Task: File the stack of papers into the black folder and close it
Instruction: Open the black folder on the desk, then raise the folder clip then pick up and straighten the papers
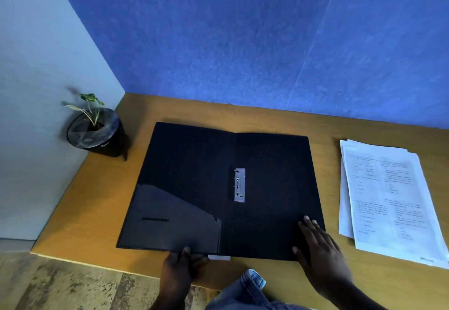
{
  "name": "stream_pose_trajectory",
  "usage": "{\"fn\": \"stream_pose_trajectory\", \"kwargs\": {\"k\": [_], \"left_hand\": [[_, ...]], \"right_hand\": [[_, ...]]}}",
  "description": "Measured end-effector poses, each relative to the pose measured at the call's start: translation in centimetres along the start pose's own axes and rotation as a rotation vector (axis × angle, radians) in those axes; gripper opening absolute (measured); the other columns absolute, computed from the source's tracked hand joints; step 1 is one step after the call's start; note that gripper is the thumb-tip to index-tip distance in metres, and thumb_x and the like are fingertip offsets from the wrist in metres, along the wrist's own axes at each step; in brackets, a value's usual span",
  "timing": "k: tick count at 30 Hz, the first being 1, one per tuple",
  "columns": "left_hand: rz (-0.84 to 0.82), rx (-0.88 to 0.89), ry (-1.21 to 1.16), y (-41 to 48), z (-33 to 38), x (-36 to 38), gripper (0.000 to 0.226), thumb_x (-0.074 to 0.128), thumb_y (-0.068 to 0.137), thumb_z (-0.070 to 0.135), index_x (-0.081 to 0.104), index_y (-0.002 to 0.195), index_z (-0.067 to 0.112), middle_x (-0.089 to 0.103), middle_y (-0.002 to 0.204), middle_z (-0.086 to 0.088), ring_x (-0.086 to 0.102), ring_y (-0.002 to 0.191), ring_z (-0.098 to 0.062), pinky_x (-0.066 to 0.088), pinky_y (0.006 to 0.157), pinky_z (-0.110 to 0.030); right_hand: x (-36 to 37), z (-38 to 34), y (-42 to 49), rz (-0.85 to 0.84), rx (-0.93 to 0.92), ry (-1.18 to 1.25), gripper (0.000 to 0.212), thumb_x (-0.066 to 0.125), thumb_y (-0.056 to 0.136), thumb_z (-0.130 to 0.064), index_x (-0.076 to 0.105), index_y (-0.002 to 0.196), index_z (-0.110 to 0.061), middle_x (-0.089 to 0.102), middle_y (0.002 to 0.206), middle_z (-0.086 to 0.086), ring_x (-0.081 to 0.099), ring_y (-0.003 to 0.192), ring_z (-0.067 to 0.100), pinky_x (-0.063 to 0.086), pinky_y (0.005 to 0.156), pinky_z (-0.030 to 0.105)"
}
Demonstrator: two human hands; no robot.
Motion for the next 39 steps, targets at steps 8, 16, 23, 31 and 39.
{"fn": "stream_pose_trajectory", "kwargs": {"k": [8, 16, 23, 31, 39], "left_hand": [[-0.435, -0.114, 0.676, -1.8, 3.6, 0.8, 0.036, 0.057, 0.093, 0.029, 0.07, 0.065, 0.01, 0.068, 0.056, -0.009, 0.063, 0.047, -0.021, 0.045, 0.046, -0.025], [-0.501, 0.397, 0.973, 2.0, 9.7, 7.8, 0.028, 0.067, 0.087, 0.038, 0.055, 0.07, 0.021, 0.07, 0.062, 0.003, 0.063, 0.049, -0.01, 0.05, 0.049, -0.025], [-0.32, 0.647, 1.276, 6.2, 12.2, 11.4, 0.018, 0.076, 0.078, 0.029, 0.061, 0.084, 0.022, 0.07, 0.085, 0.003, 0.066, 0.078, -0.021, 0.053, 0.066, -0.032], [-0.431, 0.58, 1.322, 7.5, 13.3, 12.6, 0.029, 0.086, 0.067, 0.025, 0.063, 0.085, 0.022, 0.073, 0.088, 0.005, 0.069, 0.081, -0.016, 0.057, 0.073, -0.037], [-0.489, 0.746, 1.305, 8.1, 12.5, 13.0, 0.024, 0.085, 0.068, 0.03, 0.063, 0.076, 0.028, 0.067, 0.081, 0.012, 0.065, 0.075, -0.01, 0.048, 0.061, -0.028]], "right_hand": [[0.4, -0.9, -0.4, -0.072, 0.022, -0.128, 0.086, 0.014, 0.088, -0.07, 0.006, 0.156, -0.018, -0.003, 0.164, -0.003, -0.005, 0.151, 0.015, 0.007, 0.122, 0.035], [1.5, 0.1, 0.3, -0.275, 0.027, -0.216, 0.096, -0.015, 0.07, -0.083, -0.036, 0.142, -0.024, -0.039, 0.152, 0.001, -0.039, 0.139, 0.021, -0.015, 0.116, 0.038], [1.5, -0.1, 0.4, -0.338, 0.036, -0.224, 0.099, -0.016, 0.069, -0.084, -0.033, 0.143, -0.021, -0.038, 0.152, 0.003, -0.036, 0.141, 0.024, -0.013, 0.117, 0.04], [1.4, -0.1, 0.5, -0.363, 0.043, -0.248, 0.098, -0.01, 0.073, -0.083, -0.034, 0.143, -0.02, -0.039, 0.152, 0.002, -0.039, 0.14, 0.023, -0.014, 0.117, 0.04], [1.5, 0.1, 0.5, -0.389, 0.055, -0.247, 0.096, -0.009, 0.073, -0.083, -0.041, 0.14, -0.021, -0.047, 0.148, -0.001, -0.047, 0.134, 0.018, -0.016, 0.117, 0.04]]}}
Point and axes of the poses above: each hand's wrist, its own y-axis towards the middle knuckle, its own x-axis out of the palm, z = x × y, the point moved 1 cm from there along y, towards the middle knuckle
